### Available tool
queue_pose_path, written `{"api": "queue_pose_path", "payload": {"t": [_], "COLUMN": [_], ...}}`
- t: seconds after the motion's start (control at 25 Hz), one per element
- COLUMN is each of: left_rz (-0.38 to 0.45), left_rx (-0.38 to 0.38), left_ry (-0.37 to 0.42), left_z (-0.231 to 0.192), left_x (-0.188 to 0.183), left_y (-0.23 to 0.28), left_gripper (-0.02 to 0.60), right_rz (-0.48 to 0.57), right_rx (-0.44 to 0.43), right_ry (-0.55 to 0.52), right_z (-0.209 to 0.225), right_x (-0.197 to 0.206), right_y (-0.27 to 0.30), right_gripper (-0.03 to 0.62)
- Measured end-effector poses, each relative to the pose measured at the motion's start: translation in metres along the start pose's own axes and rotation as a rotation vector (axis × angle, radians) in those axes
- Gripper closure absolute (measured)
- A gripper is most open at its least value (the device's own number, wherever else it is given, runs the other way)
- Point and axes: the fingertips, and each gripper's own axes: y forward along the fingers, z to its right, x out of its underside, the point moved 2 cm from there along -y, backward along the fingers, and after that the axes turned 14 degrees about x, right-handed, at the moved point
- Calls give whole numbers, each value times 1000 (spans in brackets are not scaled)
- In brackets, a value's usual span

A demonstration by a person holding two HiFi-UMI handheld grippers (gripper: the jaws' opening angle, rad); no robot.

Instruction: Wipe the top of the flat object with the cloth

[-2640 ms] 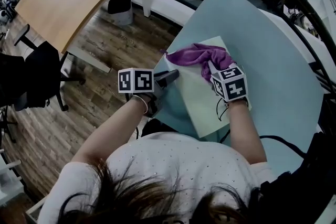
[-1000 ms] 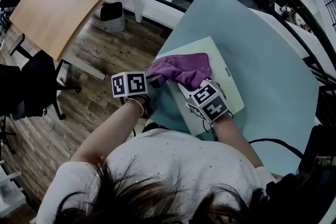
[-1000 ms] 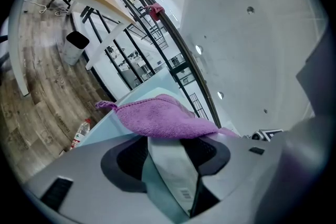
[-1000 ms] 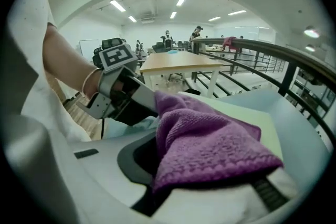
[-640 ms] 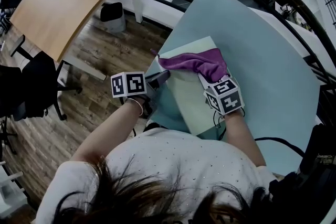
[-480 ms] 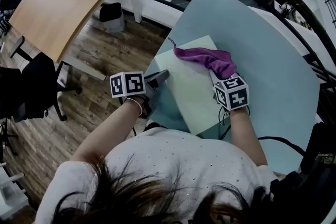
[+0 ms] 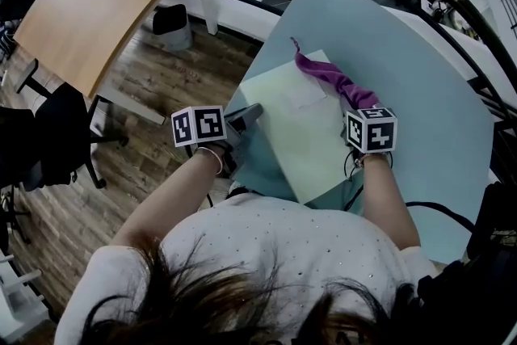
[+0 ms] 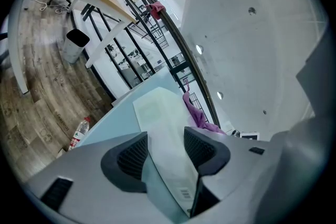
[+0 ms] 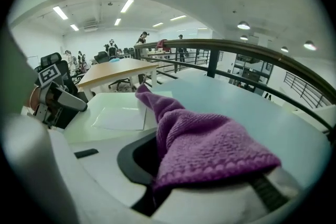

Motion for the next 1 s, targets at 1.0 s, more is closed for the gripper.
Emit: {"api": "queue_pose_path", "payload": {"t": [1.0], "left_rz": [17], "left_rx": [-17], "left_ry": [39], "left_z": [-1], "left_x": [3], "left_y": [0], "left_gripper": [365], "right_rz": [-72], "right_rx": [-620], "right_ry": [-230], "right_z": [-179], "right_x": [30], "right_y": [-79], "right_gripper": [569]}}
